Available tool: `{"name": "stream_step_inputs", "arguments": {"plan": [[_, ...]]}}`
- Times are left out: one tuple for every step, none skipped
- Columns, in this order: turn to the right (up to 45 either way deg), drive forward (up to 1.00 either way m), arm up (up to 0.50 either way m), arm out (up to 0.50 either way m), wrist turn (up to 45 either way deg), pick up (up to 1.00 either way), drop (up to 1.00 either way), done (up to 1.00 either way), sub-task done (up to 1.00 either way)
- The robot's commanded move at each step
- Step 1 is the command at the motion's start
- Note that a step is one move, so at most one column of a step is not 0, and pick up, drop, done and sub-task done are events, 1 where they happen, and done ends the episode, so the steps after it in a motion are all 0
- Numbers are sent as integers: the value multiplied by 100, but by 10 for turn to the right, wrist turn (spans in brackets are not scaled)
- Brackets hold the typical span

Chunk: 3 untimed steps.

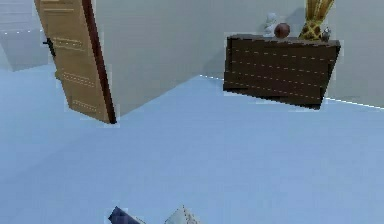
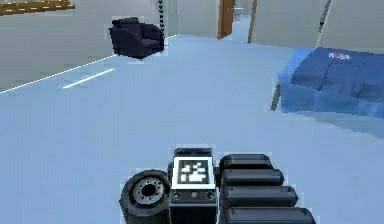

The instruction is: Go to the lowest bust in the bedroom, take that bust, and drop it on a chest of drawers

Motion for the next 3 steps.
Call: {"name": "stream_step_inputs", "arguments": {"plan": [[180, 0, 0, 0, 0, 0, 0, 0, 0], [0, 100, 0, 0, 0, 0, 0, 0, 0], [0, 100, 0, 0, 0, 0, 0, 0, 0]]}}
